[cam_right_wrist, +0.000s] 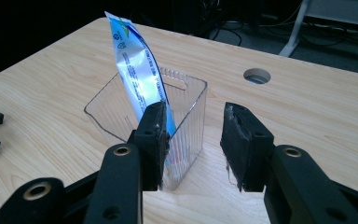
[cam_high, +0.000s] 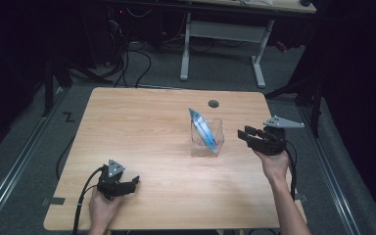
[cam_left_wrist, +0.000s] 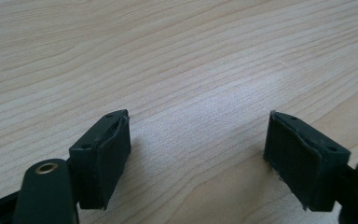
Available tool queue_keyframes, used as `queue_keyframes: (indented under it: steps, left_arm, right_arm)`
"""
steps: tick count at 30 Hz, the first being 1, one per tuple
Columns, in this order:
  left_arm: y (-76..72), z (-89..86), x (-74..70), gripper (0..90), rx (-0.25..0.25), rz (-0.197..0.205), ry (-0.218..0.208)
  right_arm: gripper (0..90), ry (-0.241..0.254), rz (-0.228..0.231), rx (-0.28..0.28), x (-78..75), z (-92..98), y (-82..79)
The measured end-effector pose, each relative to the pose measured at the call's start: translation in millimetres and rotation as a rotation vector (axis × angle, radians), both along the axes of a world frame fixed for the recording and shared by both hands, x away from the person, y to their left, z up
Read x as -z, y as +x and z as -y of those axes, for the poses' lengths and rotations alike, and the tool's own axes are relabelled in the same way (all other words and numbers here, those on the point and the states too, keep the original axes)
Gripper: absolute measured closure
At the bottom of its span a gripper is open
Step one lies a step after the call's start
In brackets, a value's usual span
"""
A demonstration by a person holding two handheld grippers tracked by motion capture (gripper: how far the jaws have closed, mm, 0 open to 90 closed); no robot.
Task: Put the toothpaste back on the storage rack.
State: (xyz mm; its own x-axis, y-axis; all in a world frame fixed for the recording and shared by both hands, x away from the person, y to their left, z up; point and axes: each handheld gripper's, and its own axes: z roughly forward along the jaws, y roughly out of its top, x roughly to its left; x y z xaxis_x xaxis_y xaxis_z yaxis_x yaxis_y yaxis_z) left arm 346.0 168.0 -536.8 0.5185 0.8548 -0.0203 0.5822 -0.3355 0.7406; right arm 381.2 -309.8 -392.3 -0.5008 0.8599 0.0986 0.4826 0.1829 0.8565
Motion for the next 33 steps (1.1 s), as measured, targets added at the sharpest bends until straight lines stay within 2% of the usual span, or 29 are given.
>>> queue_keyframes:
  steps: [15,29,33]
  left_arm:
    - [0.0,0.0,0.0,23.0,0.000,0.000,0.000]
    - [0.0,-0.1,0.0,23.0,0.000,0.000,0.000]
    - [0.0,-0.1,0.0,23.0,0.000,0.000,-0.001]
  right_arm:
    - [59.8,0.023,-0.001,0.006,5.9,6.4,-14.3]
    - [59.7,0.061,-0.006,0.020,17.7,12.2,-24.8]
    - [59.5,0.070,-0.014,0.021,25.3,11.0,-26.9]
